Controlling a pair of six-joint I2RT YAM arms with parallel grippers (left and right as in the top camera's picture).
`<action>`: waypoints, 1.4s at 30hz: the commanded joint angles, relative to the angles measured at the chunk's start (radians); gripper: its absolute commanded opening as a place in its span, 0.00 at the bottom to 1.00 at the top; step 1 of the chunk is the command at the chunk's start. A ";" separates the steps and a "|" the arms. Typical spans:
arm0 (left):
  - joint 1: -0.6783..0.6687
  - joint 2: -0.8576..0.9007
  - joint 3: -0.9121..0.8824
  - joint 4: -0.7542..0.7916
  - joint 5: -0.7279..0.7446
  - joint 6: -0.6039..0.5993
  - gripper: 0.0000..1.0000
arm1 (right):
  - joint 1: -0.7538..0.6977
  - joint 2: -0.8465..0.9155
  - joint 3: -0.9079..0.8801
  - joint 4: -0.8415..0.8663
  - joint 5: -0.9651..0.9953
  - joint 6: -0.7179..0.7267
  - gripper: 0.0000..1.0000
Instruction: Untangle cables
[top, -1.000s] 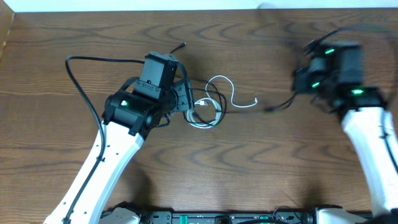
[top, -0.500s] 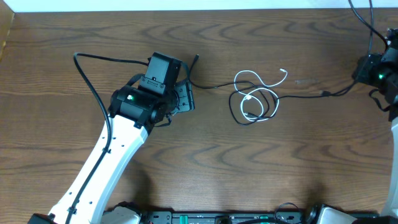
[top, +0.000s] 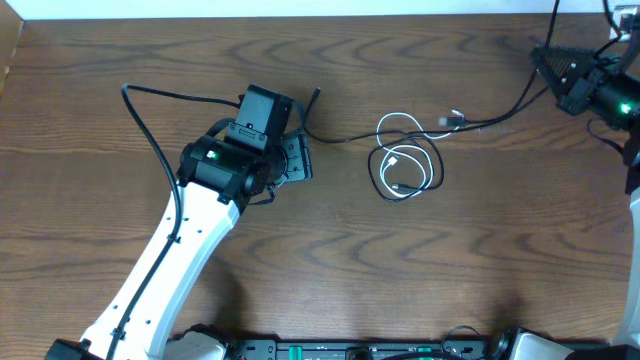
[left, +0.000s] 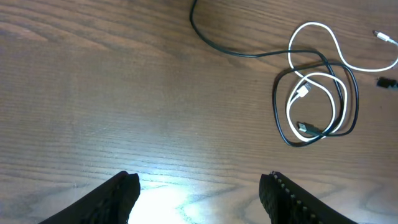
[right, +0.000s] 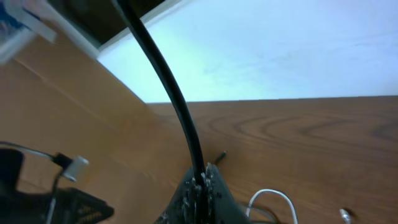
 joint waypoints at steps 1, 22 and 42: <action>0.000 0.005 0.000 -0.005 -0.013 0.021 0.67 | 0.000 0.001 0.007 0.016 0.032 0.106 0.01; 0.000 0.005 0.000 -0.016 -0.013 0.021 0.67 | -0.158 0.026 0.007 -0.250 1.267 0.114 0.01; 0.000 0.005 0.000 -0.043 -0.012 0.021 0.67 | -0.374 0.238 0.007 -0.339 1.129 0.121 0.72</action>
